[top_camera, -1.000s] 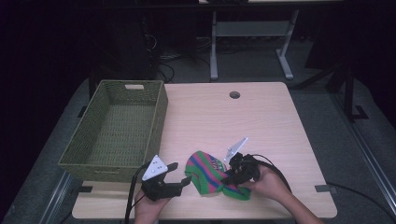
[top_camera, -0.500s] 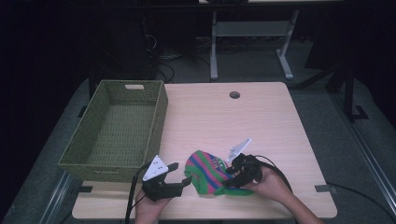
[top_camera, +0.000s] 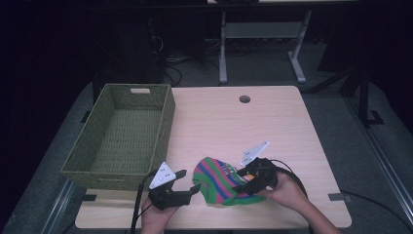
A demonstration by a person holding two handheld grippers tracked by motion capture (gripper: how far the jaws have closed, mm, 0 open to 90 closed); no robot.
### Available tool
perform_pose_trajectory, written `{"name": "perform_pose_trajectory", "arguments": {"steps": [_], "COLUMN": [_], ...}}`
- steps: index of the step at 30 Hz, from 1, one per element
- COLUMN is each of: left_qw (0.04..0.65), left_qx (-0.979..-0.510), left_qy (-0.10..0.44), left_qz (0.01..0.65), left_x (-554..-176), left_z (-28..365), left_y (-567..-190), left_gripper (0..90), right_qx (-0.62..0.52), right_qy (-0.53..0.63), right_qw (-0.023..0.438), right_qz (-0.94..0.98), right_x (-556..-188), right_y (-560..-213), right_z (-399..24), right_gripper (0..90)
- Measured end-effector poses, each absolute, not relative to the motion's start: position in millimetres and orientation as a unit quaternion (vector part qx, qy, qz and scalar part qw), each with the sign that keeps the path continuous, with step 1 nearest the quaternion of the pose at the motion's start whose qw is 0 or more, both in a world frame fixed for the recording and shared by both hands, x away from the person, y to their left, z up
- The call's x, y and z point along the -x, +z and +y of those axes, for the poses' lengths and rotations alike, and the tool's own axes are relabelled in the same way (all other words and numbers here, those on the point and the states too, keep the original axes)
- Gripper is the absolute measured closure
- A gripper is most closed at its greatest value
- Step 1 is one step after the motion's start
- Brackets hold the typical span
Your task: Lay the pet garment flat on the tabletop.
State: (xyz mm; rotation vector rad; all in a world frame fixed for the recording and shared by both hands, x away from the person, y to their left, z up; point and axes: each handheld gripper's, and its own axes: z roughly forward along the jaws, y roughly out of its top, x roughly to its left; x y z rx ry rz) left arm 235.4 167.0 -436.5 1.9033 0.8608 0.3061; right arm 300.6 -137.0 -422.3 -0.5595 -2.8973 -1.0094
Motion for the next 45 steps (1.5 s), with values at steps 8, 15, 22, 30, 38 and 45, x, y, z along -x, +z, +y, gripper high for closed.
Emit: {"name": "perform_pose_trajectory", "arguments": {"steps": [8,15,22,30,38,45], "left_qw": [0.493,0.497,0.498,0.499,0.498,0.499], "left_qx": [-0.784,-0.779,-0.779,-0.778,-0.779,-0.777], "left_qy": [0.129,0.130,0.131,0.131,0.132,0.134], "left_qz": [0.354,0.359,0.359,0.359,0.357,0.360], "left_x": [-236,-235,-235,-235,-235,-234], "left_z": [168,169,171,171,170,170], "left_y": [-436,-435,-435,-434,-434,-434], "left_gripper": [27.7,27.7,27.7,27.7,27.7,27.7], "right_qx": [0.127,0.097,0.081,0.094,0.081,0.080], "right_qy": [-0.326,-0.311,-0.293,-0.266,-0.273,-0.273], "right_qw": [0.017,0.045,0.055,0.056,0.013,-0.020], "right_qz": [-0.937,-0.944,-0.951,-0.958,-0.958,-0.958], "right_x": [-288,-282,-282,-289,-281,-275], "right_y": [-413,-417,-428,-443,-447,-448], "right_z": [-111,-87,-66,-56,-56,-56], "right_gripper": [40.1,46.3,49.9,52.0,56.8,67.2]}}
